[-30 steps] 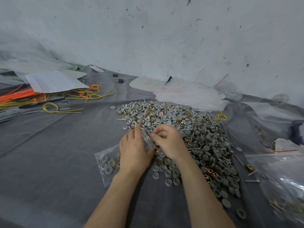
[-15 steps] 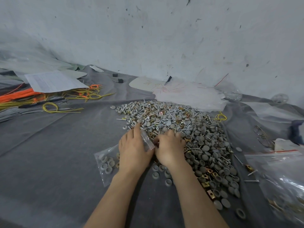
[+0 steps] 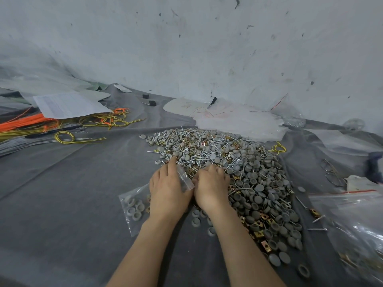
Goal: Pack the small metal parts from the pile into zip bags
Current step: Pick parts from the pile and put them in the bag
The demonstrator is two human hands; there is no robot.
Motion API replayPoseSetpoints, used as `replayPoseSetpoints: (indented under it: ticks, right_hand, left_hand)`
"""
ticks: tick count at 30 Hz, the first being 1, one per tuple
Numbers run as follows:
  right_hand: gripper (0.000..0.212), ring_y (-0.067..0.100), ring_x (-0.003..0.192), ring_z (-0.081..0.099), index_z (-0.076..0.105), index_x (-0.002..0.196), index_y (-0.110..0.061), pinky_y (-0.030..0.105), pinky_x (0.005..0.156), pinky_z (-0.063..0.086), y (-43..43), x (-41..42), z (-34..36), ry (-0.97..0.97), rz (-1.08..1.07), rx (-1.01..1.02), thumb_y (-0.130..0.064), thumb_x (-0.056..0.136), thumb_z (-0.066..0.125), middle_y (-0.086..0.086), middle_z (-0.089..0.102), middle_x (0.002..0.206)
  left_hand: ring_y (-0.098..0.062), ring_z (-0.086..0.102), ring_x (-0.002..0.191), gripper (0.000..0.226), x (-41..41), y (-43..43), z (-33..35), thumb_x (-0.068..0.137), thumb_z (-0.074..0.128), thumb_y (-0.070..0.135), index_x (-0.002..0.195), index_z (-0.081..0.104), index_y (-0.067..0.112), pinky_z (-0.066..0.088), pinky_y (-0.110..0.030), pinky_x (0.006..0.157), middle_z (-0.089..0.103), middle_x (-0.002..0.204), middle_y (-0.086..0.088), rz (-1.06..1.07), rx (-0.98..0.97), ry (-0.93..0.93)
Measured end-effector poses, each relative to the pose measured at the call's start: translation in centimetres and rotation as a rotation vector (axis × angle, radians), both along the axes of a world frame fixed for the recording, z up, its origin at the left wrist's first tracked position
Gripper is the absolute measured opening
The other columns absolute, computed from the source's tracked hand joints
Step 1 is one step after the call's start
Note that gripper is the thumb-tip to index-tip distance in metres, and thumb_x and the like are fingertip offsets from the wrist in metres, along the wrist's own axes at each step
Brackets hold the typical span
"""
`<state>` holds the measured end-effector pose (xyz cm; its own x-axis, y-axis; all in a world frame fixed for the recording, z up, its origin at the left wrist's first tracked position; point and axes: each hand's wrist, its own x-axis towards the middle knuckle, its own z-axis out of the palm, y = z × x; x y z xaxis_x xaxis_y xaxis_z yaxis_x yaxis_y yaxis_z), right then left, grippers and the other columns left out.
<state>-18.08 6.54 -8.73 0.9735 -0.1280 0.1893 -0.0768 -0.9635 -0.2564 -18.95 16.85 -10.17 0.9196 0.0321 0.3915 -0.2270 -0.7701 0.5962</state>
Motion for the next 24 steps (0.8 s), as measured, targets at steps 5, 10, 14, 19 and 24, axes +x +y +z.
replayPoseSetpoints:
  ticks: [5, 10, 14, 19, 24]
  right_hand:
    - [0.014, 0.018, 0.091, 0.058, 0.060, 0.100, -0.011, 0.025, 0.077, 0.047, -1.0, 0.0, 0.6, -0.264, 0.032, 0.447, -0.022, 0.097, 0.052, 0.001, 0.062, 0.095]
    - [0.007, 0.011, 0.084, 0.065, 0.056, 0.093, -0.020, 0.015, 0.071, 0.049, -1.0, -0.4, 1.5, -0.088, 0.238, 0.868, -0.017, 0.091, 0.062, -0.001, 0.068, 0.092]
    - [0.011, 0.007, 0.089, 0.065, 0.060, 0.096, -0.018, 0.015, 0.078, 0.051, -0.6, -0.5, 1.5, -0.090, 0.289, 0.876, -0.008, 0.094, 0.054, -0.001, 0.070, 0.097]
    - [0.010, 0.015, 0.087, 0.060, 0.067, 0.097, -0.016, 0.033, 0.082, 0.052, -1.8, -0.7, 1.2, -0.136, 0.072, 0.288, -0.020, 0.090, 0.060, -0.002, 0.064, 0.094]
    - [0.022, 0.029, 0.119, 0.042, 0.063, 0.109, -0.019, 0.044, 0.100, 0.033, -0.7, -1.0, 1.3, 0.099, -0.008, -0.014, -0.031, 0.092, 0.057, 0.006, 0.051, 0.122]
  left_hand:
    - [-0.023, 0.035, 0.133, 0.087, 0.1, 0.1, -0.1, 0.081, 0.067, 0.029, 0.151, 0.016, 0.018, 0.023, -0.031, 0.109, 0.040, 0.144, -0.004, -0.004, 0.028, 0.004]
    - [-0.024, 0.035, 0.133, 0.084, 0.1, 0.0, -0.2, 0.084, 0.065, 0.031, 0.151, 0.016, 0.017, 0.023, -0.032, 0.109, 0.039, 0.145, -0.005, -0.007, 0.024, 0.004]
    - [-0.025, 0.036, 0.132, 0.083, 0.1, 0.0, -0.1, 0.083, 0.066, 0.029, 0.150, 0.019, 0.016, 0.024, -0.033, 0.109, 0.040, 0.145, -0.005, -0.007, 0.020, -0.005]
    - [-0.024, 0.035, 0.132, 0.086, 0.1, 0.1, -0.2, 0.082, 0.066, 0.028, 0.151, 0.016, 0.019, 0.022, -0.031, 0.109, 0.041, 0.143, -0.004, -0.004, 0.009, -0.009]
    - [-0.024, 0.034, 0.132, 0.087, 0.0, 0.0, -0.1, 0.081, 0.068, 0.031, 0.151, 0.018, 0.018, 0.020, -0.031, 0.109, 0.041, 0.144, -0.005, -0.009, -0.006, -0.016]
